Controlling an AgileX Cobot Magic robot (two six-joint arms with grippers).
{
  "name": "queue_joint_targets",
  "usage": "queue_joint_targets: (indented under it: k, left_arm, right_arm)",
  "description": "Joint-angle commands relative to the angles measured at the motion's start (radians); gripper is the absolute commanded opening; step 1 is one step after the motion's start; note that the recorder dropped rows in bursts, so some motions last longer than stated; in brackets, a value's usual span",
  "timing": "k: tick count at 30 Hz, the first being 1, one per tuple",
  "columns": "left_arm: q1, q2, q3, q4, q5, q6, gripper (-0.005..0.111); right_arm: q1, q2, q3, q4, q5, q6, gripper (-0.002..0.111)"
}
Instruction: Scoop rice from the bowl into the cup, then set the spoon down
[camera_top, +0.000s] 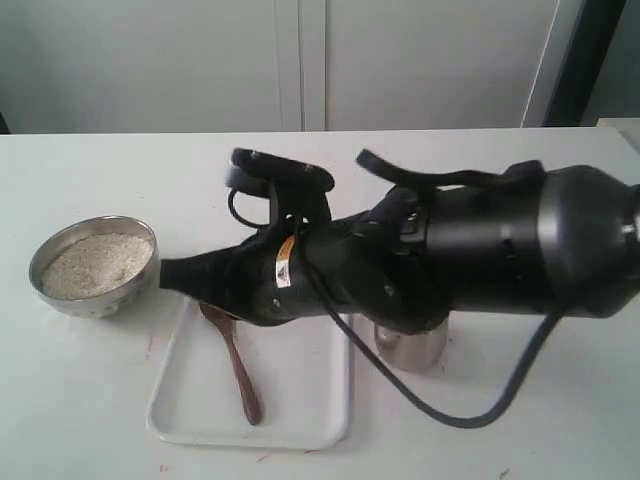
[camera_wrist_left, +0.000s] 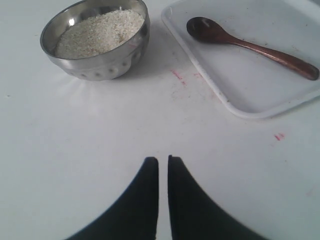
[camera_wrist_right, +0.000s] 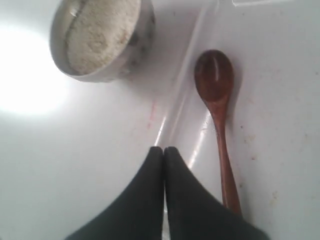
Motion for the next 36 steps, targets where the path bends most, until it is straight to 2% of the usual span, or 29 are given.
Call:
queue_joint_targets:
  k: [1, 9, 16, 22, 26, 30, 36]
  left_arm:
    - [-0.005, -0.003, 0.005, -0.011, 0.003, 0.003, 0.014]
    - [-0.005, -0.003, 0.005, -0.011, 0.003, 0.003, 0.014]
    - [-0.005, -0.003, 0.005, -0.011, 0.003, 0.003, 0.014]
    - [-0.005, -0.003, 0.005, -0.011, 0.003, 0.003, 0.014]
    - [-0.005, -0.003, 0.005, -0.011, 0.003, 0.003, 0.014]
    - [-0.005, -0.003, 0.005, -0.011, 0.003, 0.003, 0.014]
    - [-0.005, -0.003, 0.005, -0.011, 0.003, 0.003, 0.014]
  right_arm:
    - [0.003, -0.098, -0.001, -0.057, -0.016, -0.007, 0.000]
    - [0.003, -0.366, 0.021, -0.238, -0.010, -0.012, 0.000]
    - [0.003, -0.704, 0.132, -0.393, -0.001, -0.015, 0.000]
    - [0.003, -0.953, 0.241, -0.394, 0.103, -0.020, 0.000]
    - [0.003, -1.125, 0.309, -0.394, 0.170, -0.096, 0.000]
    - [0.003, -1.274, 0.361, -0.394, 0.176, -0.106, 0.000]
    - [0.003, -1.418, 0.397, -0.394, 0.231, -0.113, 0.000]
